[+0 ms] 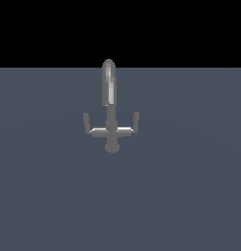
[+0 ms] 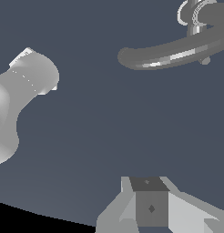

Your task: Turn on the faucet by rotating a designated handle.

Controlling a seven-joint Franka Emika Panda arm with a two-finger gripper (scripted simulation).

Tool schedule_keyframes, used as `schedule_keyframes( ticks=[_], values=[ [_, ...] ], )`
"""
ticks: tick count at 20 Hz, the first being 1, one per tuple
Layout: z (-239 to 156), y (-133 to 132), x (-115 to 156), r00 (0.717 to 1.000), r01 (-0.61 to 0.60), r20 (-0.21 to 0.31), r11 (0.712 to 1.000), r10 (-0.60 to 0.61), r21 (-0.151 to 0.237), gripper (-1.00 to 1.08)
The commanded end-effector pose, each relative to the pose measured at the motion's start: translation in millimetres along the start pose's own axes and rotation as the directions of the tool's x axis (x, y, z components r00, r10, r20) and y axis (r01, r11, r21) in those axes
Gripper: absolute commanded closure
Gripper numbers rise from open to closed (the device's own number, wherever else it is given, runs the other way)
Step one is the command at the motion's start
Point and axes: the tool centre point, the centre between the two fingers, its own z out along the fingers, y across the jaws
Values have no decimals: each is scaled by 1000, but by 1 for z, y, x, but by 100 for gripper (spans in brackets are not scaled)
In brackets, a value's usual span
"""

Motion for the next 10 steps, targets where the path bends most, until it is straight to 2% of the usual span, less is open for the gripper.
schedule_keyframes(
  ticks=[1,5,10],
  values=[
    [1,9,6,996,81,43,997,-81,4,108],
    [2,22,16,972,206,107,978,-207,22,108],
    [4,39,30,916,354,179,933,-359,60,108]
  ],
)
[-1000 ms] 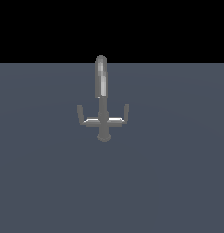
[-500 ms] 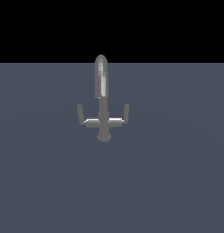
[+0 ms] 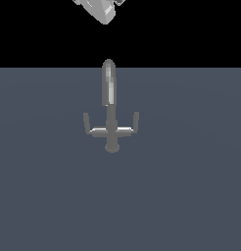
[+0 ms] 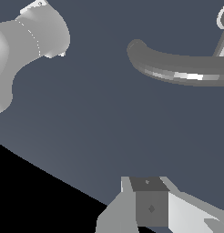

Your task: Turn on the faucet by rotating a designated handle.

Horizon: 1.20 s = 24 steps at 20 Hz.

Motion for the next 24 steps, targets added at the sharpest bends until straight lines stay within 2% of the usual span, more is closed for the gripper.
schedule_keyframes(
  ticks=[1,6,12,18,24],
  values=[
    [0,10,4,996,81,39,997,-81,11,108],
    [-1,31,14,965,235,108,971,-238,47,108],
    [-1,56,29,891,405,175,908,-418,110,108],
    [-1,80,45,783,551,220,813,-582,189,108],
    [0,104,65,648,668,239,690,-723,278,108]
  ],
)
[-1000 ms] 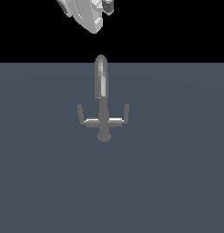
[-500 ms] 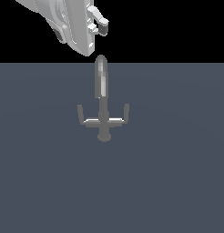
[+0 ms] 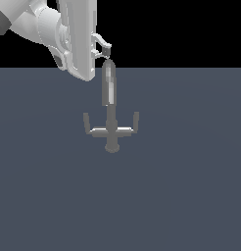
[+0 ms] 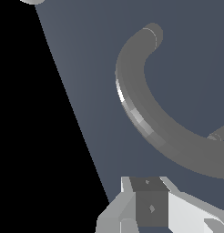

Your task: Turn on the faucet by rotating a designated handle.

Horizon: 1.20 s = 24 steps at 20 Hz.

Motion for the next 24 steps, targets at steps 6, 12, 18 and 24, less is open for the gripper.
schedule_keyframes(
  ticks=[6,12,18,24],
  values=[
    [-8,39,-1,971,226,66,971,-231,75,108],
    [-13,70,1,909,390,95,909,-405,147,108],
    [-18,103,6,820,533,101,816,-564,224,108],
    [-23,135,13,708,653,84,696,-701,299,108]
  ],
)
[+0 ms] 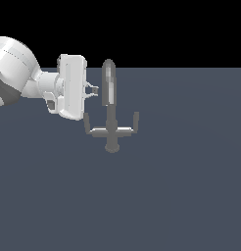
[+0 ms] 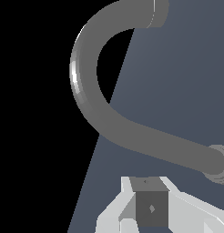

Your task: Turn on the faucet by rotating a designated handle.

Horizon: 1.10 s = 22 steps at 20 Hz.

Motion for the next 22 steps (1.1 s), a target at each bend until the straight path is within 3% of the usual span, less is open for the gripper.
schedule_keyframes(
  ticks=[1,12,22],
  values=[
    [-4,12,-7,997,74,10,997,-74,27,108],
    [-21,61,-28,937,344,15,930,-349,132,108],
    [-27,83,-35,892,446,2,878,-453,172,108]
  ],
)
